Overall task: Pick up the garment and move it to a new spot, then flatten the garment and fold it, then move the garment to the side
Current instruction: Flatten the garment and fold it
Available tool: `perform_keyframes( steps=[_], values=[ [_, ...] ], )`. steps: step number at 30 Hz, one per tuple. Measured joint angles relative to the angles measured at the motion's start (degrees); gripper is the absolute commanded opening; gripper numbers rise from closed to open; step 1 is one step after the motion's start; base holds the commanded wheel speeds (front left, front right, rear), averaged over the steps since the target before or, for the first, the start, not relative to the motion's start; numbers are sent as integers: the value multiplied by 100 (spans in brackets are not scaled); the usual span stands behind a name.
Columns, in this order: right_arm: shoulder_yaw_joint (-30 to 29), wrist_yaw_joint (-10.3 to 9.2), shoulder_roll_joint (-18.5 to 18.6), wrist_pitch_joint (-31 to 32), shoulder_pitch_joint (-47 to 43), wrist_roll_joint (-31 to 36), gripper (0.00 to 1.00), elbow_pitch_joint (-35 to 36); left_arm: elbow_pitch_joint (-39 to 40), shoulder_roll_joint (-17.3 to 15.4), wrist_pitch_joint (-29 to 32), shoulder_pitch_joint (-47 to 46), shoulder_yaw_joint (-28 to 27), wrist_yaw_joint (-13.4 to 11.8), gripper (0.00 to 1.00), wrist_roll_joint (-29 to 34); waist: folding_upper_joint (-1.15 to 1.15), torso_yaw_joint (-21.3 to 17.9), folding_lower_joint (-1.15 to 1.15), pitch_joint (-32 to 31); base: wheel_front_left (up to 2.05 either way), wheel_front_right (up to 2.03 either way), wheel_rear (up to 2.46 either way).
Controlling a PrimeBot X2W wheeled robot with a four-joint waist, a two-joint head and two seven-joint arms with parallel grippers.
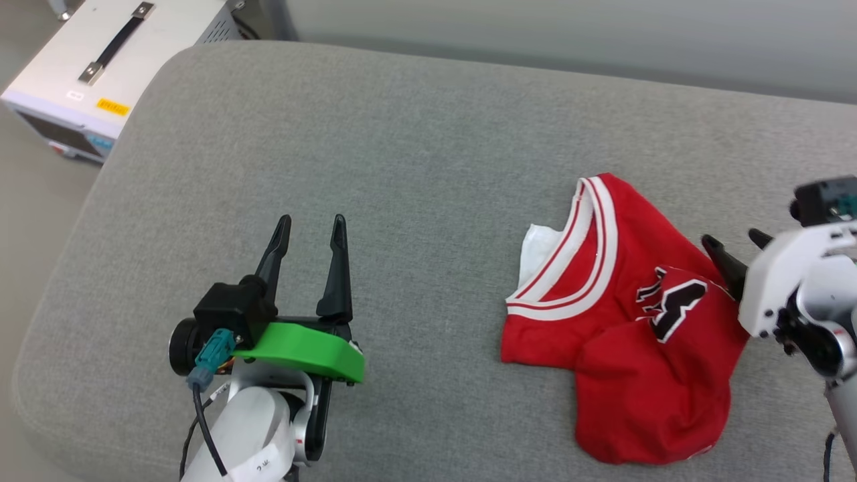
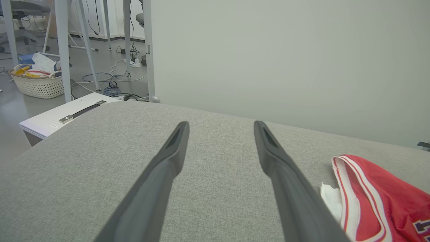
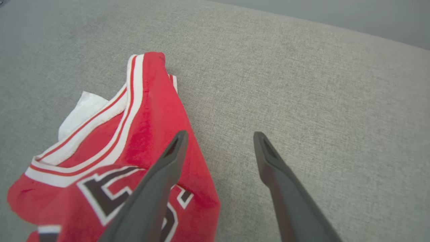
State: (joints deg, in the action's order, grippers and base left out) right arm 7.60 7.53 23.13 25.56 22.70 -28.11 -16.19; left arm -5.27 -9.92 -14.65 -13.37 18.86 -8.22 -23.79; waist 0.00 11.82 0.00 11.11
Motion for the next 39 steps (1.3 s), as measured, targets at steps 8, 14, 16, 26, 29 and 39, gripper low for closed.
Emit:
perform_keyframes(
  steps=[8, 14, 16, 26, 29, 39],
  values=[
    [1501, 0, 457, 757, 1127, -628, 100, -692, 1, 336, -1, -155, -163, 275, 100, 191, 0, 326, 0, 352, 0, 0, 0],
    [1946, -3, 527, 1641, 1439, -1033, 100, -1550, -38, 501, -1, -179, -274, 447, 100, 338, 0, 529, 0, 527, 0, 0, 0],
    [1946, 0, 492, 1867, 1557, -1127, 47, -1699, -77, 531, -1, -177, -322, 489, 100, 371, 0, 556, 0, 547, 0, 0, 0],
    [1769, 1, 298, 1077, 1621, -1255, 0, -1588, -229, 602, -1, -115, -559, 646, 100, 523, 0, 327, 0, 317, 0, 0, 0],
    [1469, 1, 396, 735, 1611, -1240, 0, -1371, -274, 600, -1, -51, -613, 665, 100, 571, 0, 203, 0, 207, 0, 0, 0],
    [-291, 0, 415, 266, -142, -923, 0, -917, -349, 579, -1, 168, -660, 699, 100, 660, 0, -319, 0, -112, 0, 0, 0]
  ],
)
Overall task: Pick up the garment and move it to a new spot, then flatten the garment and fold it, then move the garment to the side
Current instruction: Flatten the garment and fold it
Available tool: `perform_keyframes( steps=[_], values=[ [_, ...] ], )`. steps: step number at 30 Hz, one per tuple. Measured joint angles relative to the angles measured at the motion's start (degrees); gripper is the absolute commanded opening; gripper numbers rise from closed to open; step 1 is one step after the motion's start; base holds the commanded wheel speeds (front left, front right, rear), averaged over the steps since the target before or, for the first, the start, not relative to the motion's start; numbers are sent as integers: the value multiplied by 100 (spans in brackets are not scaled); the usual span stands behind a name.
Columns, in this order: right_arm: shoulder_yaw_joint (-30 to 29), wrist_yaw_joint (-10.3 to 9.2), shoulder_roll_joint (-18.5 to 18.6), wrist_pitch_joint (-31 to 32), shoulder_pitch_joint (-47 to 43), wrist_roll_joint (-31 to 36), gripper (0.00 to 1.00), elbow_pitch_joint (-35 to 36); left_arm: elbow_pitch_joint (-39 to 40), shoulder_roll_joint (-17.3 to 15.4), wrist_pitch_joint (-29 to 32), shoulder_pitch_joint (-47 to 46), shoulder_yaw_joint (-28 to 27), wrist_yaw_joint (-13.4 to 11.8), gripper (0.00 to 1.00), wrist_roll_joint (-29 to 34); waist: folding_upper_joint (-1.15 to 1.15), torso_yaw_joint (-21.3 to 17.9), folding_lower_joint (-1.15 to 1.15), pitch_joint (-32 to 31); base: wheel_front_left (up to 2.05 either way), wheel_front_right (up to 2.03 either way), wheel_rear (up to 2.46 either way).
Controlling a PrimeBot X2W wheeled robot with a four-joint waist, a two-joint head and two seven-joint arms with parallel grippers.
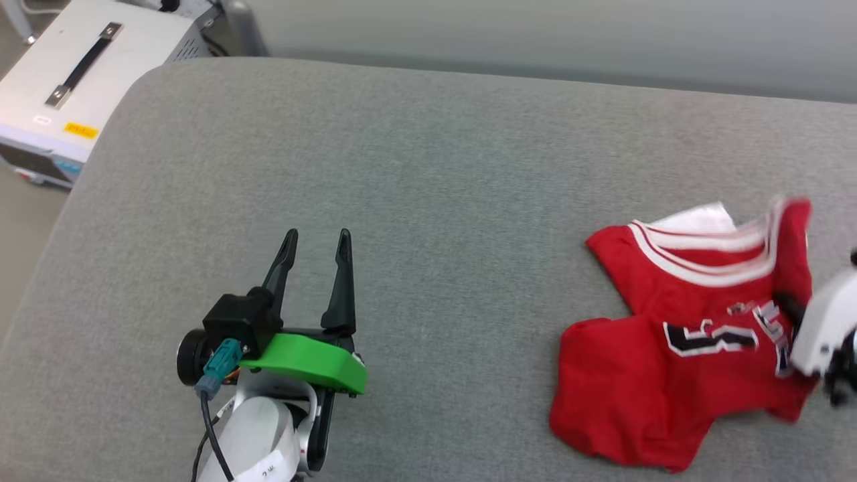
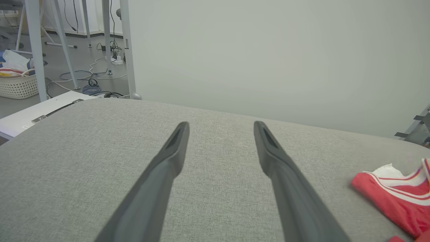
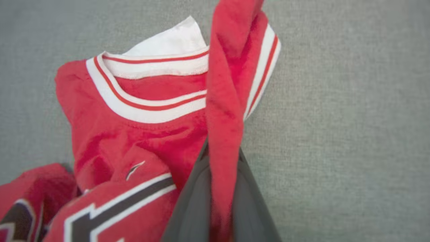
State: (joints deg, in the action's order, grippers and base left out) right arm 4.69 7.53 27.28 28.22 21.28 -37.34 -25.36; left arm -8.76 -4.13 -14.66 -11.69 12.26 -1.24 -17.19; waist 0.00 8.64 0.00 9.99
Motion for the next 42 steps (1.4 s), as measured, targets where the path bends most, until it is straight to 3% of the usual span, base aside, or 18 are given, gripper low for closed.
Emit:
perform_keyframes(
  steps=[6, 7, 8, 9, 16, 21, 25, 35, 42],
  values=[
    [-886, 1, -793, -27, -1325, 289, 2, 294, -19, -71, 9, 158, -47, -11, 100, -1, 0, -318, -1, -115, 0, 0, 0],
    [-988, 0, -946, -23, -1457, 368, 17, 376, -20, -87, 9, 177, -52, -12, 100, -2, 0, -367, 0, -128, 0, 0, 0],
    [-1095, 0, -1112, -27, -1579, 430, 89, 464, -21, -99, 10, 196, -60, -29, 100, -2, 0, -415, 0, -141, 0, 0, 0],
    [-1179, 0, -1238, -60, -1668, 481, 100, 541, -22, -105, 15, 206, -60, -32, 100, -2, 0, -449, 0, -149, 0, 0, 0],
    [-1612, -1, -1939, -1307, -2059, 1058, 100, 1249, -38, -129, 60, 259, -44, -57, 100, -42, 0, -546, 0, -274, 0, 0, 0],
    [-1680, -1, -2057, -2414, -2125, 1527, 100, 1782, -83, -144, 87, 380, -22, -59, 100, -54, 0, -520, 0, -426, 0, 0, 0],
    [-1575, 0, -2181, -2915, -2245, 1824, 100, 2131, -88, -178, 119, 493, -9, -68, 100, -92, 0, -494, -1, -561, 0, 0, 0],
    [-892, -1, -2248, -3025, -2634, 2369, 100, 2842, -9, -311, 293, 739, -43, -192, 100, -187, 0, -539, 0, -772, 0, 0, 0],
    [-739, -1, -2261, -2941, -2707, 2486, 100, 3265, 8, -380, 450, 744, 24, -205, 100, -200, 0, -667, -1, -777, 0, 0, 0]
  ],
)
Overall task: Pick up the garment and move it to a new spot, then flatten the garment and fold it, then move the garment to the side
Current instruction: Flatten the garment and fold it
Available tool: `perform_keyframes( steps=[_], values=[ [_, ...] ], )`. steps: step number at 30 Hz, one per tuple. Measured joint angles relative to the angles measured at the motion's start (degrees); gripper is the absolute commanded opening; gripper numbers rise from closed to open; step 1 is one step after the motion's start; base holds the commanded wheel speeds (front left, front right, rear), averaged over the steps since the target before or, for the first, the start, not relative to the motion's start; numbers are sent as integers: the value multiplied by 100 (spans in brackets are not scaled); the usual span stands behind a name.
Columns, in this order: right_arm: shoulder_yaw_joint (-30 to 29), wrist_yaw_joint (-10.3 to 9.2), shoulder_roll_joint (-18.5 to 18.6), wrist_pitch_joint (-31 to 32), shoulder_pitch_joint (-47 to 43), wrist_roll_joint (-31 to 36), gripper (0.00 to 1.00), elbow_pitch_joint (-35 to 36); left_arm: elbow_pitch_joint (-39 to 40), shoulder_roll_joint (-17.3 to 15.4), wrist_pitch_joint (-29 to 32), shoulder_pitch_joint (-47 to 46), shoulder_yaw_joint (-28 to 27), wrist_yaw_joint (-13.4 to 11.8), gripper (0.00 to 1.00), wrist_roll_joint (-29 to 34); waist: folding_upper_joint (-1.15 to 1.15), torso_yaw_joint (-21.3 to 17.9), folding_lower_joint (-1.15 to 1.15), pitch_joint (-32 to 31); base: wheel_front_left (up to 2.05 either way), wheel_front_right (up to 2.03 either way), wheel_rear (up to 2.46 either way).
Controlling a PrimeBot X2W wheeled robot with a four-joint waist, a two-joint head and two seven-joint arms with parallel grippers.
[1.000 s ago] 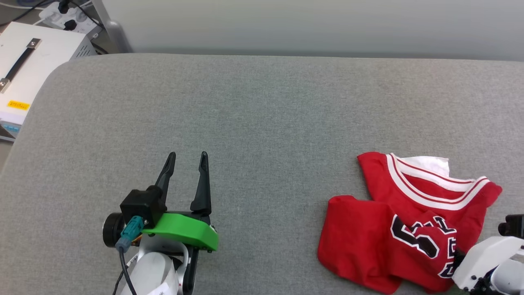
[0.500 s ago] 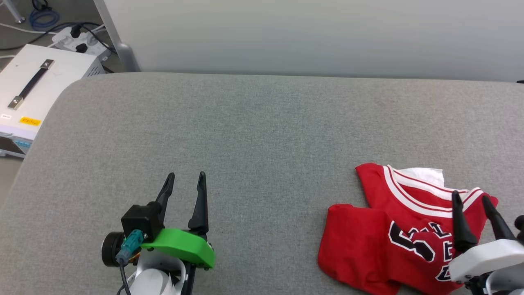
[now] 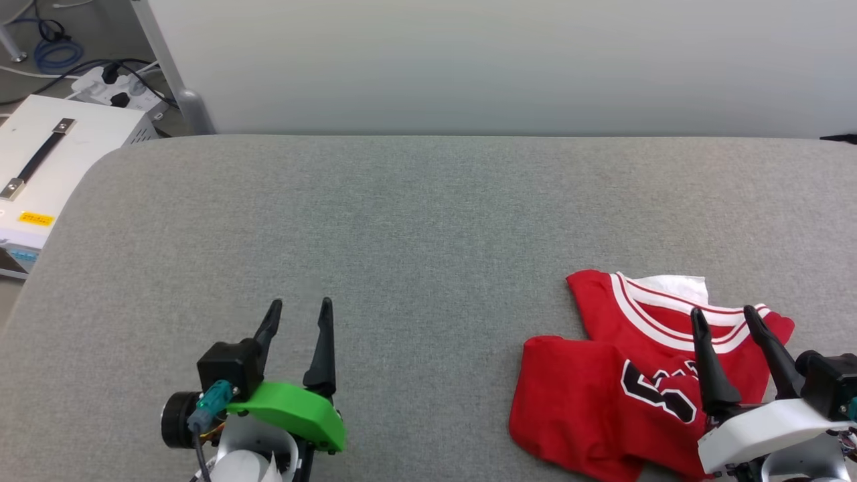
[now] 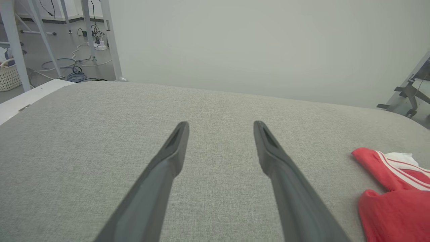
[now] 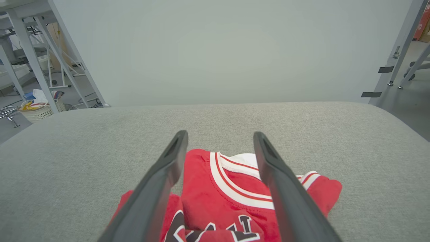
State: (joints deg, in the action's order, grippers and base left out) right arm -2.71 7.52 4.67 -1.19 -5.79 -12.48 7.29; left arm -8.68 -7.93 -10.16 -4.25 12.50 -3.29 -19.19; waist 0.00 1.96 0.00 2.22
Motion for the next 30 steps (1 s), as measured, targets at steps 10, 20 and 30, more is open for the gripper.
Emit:
perform_keyframes(
  steps=[10, 20, 30],
  values=[
    [99, 1, -12, 149, 4, 81, 100, 415, -369, 99, 1123, -860, 1125, 660, 100, 256, 0, -266, 0, 256, 0, 0, 0],
    [185, 1, -22, 140, 169, 0, 100, 455, -1047, 168, 2502, -1937, 2668, 1045, 100, 293, 0, -632, 0, 748, 0, 0, 0],
    [382, 1, -24, -111, 397, -245, 100, 263, -1404, -438, 3858, -3072, 4485, 1062, 100, -459, 0, -1002, 0, 1261, 0, 0, 0]
  ],
)
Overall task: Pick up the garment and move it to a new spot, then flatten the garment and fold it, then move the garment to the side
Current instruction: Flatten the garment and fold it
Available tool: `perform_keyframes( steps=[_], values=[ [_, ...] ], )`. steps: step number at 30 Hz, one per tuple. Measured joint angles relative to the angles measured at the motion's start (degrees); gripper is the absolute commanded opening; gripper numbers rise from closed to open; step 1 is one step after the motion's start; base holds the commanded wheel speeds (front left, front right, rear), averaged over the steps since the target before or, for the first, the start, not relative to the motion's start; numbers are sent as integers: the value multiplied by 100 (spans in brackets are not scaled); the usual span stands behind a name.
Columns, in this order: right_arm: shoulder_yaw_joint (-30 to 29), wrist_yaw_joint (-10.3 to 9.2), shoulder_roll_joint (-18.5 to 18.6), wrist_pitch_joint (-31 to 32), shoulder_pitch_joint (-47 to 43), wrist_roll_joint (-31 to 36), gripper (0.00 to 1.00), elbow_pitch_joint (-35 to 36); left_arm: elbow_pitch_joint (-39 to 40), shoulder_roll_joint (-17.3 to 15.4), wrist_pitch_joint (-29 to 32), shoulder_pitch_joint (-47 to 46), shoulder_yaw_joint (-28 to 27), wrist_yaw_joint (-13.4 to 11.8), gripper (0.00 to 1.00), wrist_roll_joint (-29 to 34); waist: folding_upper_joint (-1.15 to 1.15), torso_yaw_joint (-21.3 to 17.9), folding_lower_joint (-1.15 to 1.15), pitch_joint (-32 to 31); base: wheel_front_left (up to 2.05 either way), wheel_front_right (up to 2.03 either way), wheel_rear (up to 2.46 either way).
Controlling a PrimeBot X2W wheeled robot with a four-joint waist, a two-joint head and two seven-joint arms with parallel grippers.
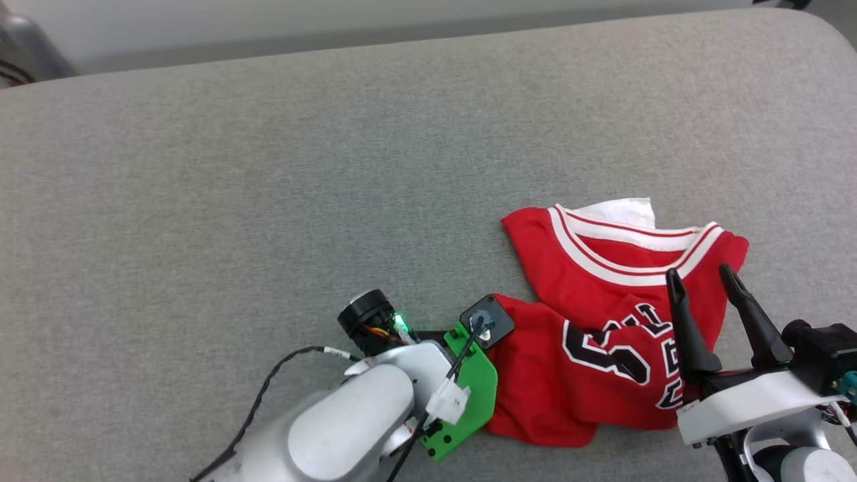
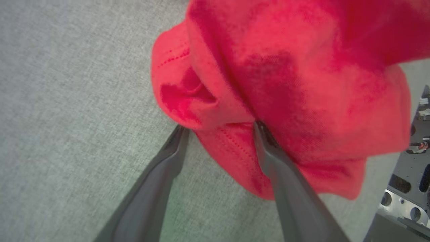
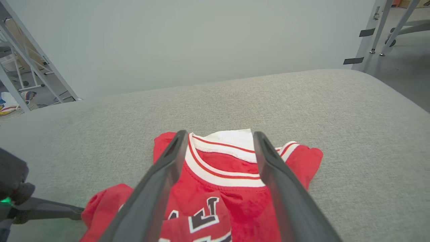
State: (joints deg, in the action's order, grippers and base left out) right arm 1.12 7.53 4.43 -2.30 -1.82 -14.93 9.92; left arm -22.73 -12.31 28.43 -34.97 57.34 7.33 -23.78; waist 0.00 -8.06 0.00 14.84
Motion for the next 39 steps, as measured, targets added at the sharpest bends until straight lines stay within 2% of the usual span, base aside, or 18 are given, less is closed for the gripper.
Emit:
perform_keyframes(
  steps=[2, 5, 11, 13, 19, 20, 26, 29, 32, 35, 39],
  values=[
    [2, 0, 0, -31, 9, -38, 100, -49, 7, -104, 143, -218, 283, -1, 100, -202, 0, -67, 0, 64, 0, 0, 0],
    [1, -1, -4, -83, 33, -93, 100, -122, 22, -245, 187, -493, 594, -1, 0, -463, 0, -149, 0, 139, 0, 0, 0],
    [-92, -1, -25, -143, 80, -148, 100, -174, -156, -249, -237, -614, 603, 18, 0, -765, 0, -151, 0, 148, 0, 0, 0],
    [-135, -1, -33, -142, 79, -148, 100, -177, -247, -245, -472, -613, 428, -134, 0, -812, 0, -110, 0, 93, 0, 0, 0],
    [-222, 0, -47, -114, 69, -151, 100, -167, -188, -590, -1126, -615, -212, -768, 0, -883, 0, 95, 0, -117, 0, 0, 0],
    [-256, 0, -53, -73, 43, -149, 100, -145, 44, -860, -1389, -597, -497, -1087, 0, -909, 0, 226, 0, -239, 0, 0, 0],
    [-328, -1, -68, -2, -108, -148, 100, -111, 769, -1612, -1661, -24, -1183, -1856, 0, -1167, 0, 570, 0, -452, 0, 0, 0],
    [-370, -1, -87, 14, -181, -149, 100, -102, 1181, -2053, -1737, 629, -1581, -2352, 0, -1457, 0, 767, 0, -556, 0, 0, 0],
    [-397, 0, -98, 55, -237, -149, 100, -60, 1493, -2363, -1802, 1373, -1879, -2750, 0, -1772, 0, 941, 0, -642, 0, 0, 0],
    [-425, 0, -113, 102, -285, -148, 100, -43, 1697, -2484, -1841, 2169, -2046, -3047, 0, -2103, 0, 1096, 0, -720, 0, 0, 0],
    [-437, -1, -130, 152, -288, -148, 100, -13, 1772, -2362, -1891, 3103, -2050, -3186, 0, -2557, 0, 1233, 0, -831, 0, 0, 0]
  ],
)
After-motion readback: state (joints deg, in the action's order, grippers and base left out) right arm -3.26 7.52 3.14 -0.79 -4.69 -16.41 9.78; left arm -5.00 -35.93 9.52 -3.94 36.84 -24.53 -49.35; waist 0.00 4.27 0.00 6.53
